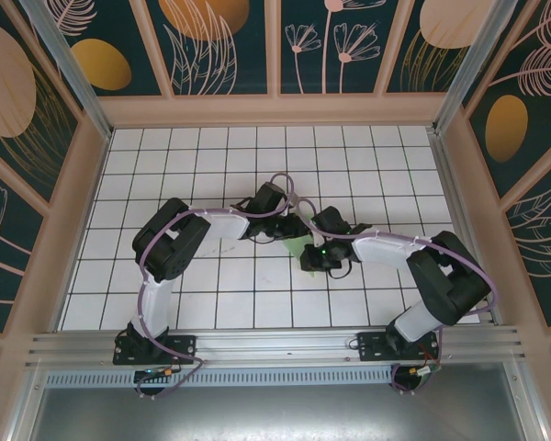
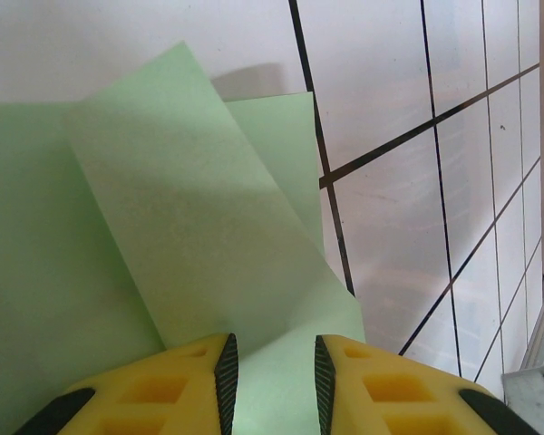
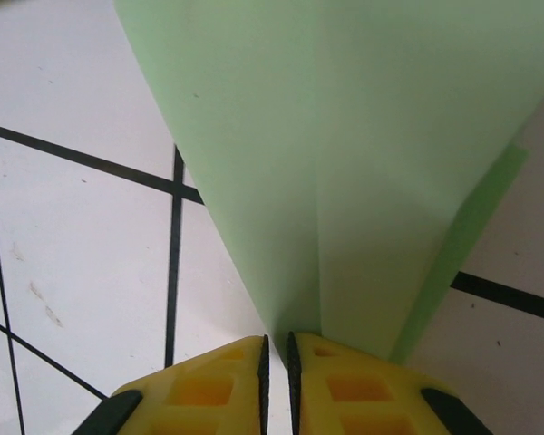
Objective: Fold a paper plane with a square sheet of paper (fold left side to right side)
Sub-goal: Fourth fold the wing at the center of the table.
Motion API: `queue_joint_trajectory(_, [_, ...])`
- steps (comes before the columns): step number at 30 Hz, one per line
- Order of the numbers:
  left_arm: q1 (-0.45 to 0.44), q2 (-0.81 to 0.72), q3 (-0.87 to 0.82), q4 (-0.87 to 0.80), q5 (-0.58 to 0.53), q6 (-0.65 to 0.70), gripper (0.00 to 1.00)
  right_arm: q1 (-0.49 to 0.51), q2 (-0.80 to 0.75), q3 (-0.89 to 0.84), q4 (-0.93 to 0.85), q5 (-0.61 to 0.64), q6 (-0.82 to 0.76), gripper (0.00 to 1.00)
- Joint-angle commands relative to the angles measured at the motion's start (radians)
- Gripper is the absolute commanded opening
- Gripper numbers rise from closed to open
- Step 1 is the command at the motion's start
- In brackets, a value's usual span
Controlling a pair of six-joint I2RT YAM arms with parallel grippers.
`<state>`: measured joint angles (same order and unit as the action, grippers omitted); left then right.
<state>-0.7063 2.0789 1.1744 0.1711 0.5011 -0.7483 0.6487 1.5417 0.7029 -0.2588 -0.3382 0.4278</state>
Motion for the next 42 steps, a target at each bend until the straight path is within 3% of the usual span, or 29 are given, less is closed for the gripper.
queue_joint_trajectory(1, [0.009,0.072,-0.007,-0.099,-0.103,0.039,0.33,-0.013,-0.003,-0.035,-0.003,-0.009,0.012,0.17])
queue_joint_trajectory(36, [0.021,0.095,-0.004,-0.12,-0.137,0.047,0.33,-0.028,-0.048,-0.055,-0.122,0.062,-0.008,0.15])
queue_joint_trajectory(42, [0.021,0.095,-0.004,-0.122,-0.14,0.047,0.33,-0.058,-0.085,-0.085,-0.089,0.004,0.0,0.07])
